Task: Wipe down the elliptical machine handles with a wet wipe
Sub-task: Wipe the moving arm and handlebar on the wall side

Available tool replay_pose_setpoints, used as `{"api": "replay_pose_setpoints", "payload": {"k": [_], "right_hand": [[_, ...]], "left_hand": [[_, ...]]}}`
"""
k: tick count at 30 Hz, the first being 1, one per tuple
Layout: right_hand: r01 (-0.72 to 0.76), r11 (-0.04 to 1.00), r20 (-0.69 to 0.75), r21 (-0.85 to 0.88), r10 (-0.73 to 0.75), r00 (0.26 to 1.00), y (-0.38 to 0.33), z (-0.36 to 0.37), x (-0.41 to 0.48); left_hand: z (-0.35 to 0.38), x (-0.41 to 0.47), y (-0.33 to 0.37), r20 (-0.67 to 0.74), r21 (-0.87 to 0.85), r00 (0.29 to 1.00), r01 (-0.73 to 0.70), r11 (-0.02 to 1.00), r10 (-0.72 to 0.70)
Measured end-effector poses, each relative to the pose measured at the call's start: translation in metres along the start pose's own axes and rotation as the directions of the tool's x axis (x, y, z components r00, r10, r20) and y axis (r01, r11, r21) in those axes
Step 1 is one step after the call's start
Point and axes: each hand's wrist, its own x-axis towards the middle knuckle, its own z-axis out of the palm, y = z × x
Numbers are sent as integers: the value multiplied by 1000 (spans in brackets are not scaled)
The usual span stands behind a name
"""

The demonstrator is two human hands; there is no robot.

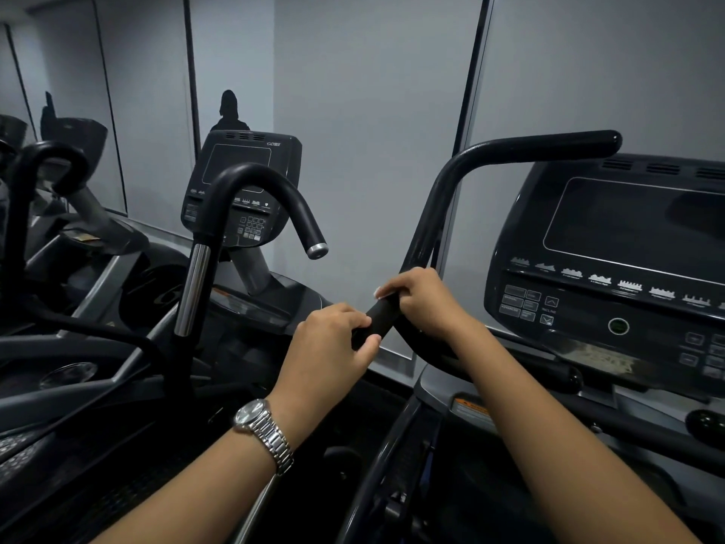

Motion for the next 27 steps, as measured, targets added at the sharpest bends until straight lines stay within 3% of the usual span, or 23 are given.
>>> {"api": "replay_pose_setpoints", "payload": {"k": [3, 8, 12, 16, 22, 27], "right_hand": [[-19, 986, -142, 167, 43, 989, 11, -2, -10], [-75, 953, -445, 294, 206, 871, 5, 36, -25], [-83, 848, -491, 523, 379, 784, -4, 52, -40], [-200, 779, -509, 594, 557, 656, -7, 44, -23], [-152, 800, -474, 580, 483, 736, -28, 48, -40], [-237, 829, -475, 506, 497, 726, -25, 37, -19]], "left_hand": [[0, 0, 0, 4, -6, 1000, -5, 1000, 5], [0, 0, 0, -4, -9, 1000, -10, 1000, 10], [1, -1, 0, -12, -15, 1000, -10, 1000, 10], [2, 0, 1, -18, -2, 1000, -11, 1000, 11], [1, -2, 2, -32, -6, 999, -10, 1000, 10], [2, -1, 2, -14, 7, 1000, -5, 1000, 6]]}}
